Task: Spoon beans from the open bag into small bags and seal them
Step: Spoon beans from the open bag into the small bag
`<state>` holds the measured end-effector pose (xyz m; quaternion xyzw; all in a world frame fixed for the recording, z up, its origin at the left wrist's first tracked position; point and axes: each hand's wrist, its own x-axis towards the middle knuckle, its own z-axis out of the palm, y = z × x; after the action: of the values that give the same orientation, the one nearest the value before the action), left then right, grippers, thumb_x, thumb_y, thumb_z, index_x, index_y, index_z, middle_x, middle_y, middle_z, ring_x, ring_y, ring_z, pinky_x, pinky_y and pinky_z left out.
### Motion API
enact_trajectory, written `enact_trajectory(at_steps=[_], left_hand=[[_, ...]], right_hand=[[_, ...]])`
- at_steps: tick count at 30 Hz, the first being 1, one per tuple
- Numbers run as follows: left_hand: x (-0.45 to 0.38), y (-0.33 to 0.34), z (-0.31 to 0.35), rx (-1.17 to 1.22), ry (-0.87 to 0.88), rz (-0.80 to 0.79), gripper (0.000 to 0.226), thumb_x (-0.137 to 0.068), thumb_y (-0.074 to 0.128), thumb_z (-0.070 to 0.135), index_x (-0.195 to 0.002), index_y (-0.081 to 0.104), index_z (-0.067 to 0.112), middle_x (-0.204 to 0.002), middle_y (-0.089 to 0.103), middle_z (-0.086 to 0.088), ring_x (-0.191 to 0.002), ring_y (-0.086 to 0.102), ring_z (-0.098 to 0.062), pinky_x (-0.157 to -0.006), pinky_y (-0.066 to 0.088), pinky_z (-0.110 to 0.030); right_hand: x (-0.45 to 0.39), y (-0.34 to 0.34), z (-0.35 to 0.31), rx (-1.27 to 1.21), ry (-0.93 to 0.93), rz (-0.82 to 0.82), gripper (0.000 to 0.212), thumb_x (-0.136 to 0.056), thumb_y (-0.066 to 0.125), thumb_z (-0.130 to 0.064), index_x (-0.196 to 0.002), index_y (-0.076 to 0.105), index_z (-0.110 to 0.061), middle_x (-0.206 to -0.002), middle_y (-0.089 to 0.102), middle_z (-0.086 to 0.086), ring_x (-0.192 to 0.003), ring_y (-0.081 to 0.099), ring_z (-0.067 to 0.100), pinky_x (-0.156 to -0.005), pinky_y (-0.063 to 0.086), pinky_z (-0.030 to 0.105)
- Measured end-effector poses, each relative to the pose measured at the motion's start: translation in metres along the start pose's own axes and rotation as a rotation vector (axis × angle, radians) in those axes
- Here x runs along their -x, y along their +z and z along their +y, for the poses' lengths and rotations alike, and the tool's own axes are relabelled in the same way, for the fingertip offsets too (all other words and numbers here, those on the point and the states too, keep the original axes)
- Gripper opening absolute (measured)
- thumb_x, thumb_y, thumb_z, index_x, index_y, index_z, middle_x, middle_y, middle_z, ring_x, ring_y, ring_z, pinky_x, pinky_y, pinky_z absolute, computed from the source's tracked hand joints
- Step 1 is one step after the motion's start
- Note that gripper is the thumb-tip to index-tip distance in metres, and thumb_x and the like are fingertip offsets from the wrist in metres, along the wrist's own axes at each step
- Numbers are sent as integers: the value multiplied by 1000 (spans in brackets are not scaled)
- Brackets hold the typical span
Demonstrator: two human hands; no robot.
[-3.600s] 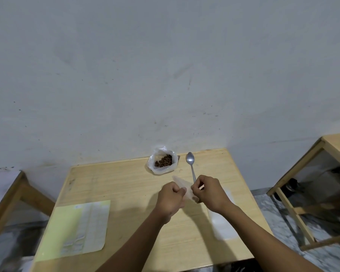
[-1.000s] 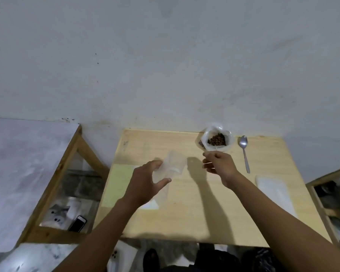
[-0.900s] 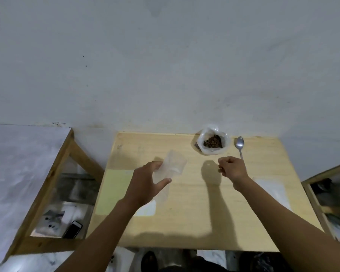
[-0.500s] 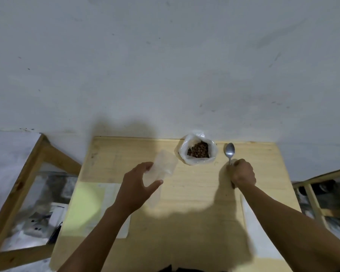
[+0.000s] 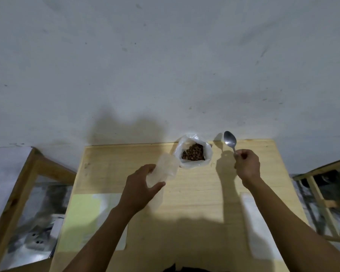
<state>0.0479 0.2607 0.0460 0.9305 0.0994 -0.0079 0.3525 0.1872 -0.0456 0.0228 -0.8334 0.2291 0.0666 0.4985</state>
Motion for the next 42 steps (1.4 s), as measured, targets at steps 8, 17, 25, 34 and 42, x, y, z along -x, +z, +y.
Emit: enact_trajectory(at_steps=[8, 17, 25, 34, 42], left_hand=[[-9, 6, -1, -55, 47, -101, 59, -78, 76, 44, -128, 54, 21, -123, 60, 7, -109, 57, -11, -93, 44, -28], [-39, 29, 5, -46, 196, -254, 63, -76, 76, 48, -129, 49, 27, -139, 50, 18, -121, 53, -7, -101, 43, -30], [-66, 48, 12, 30, 206, -407, 65, -75, 75, 52, -132, 50, 30, -150, 38, 14, -138, 35, -4, -113, 32, -30], [-53, 48, 10, -105, 487, -241, 55, -85, 62, 52, -131, 47, 25, -154, 25, 12, -118, 56, -14, -85, 54, -33], [-55, 58, 15, -83, 410, -278, 58, -84, 64, 54, -133, 46, 28, -158, 20, 12, -137, 37, -7, -103, 43, -30]], right_hand=[[24, -28, -54, 323, -414, -311, 21, -85, 62, -5, -95, 62, -23, -81, 66, -4, -66, 64, 21, -56, 44, 29], [20, 9, -62, -332, -238, -296, 7, -86, 70, -1, -91, 65, -1, -82, 69, 20, -76, 70, 34, -84, 59, 49], [22, 32, -31, -251, -354, -150, 12, -96, 59, -14, -95, 70, -10, -87, 75, 3, -87, 72, 14, -87, 57, 36], [17, 44, 2, -283, -307, -57, 22, -103, 44, -11, -103, 65, -4, -94, 71, 4, -88, 70, 17, -81, 55, 22], [17, 58, 12, -357, 70, -155, 24, -101, 45, -8, -98, 68, -1, -79, 64, 10, -71, 59, 20, -73, 52, 38]])
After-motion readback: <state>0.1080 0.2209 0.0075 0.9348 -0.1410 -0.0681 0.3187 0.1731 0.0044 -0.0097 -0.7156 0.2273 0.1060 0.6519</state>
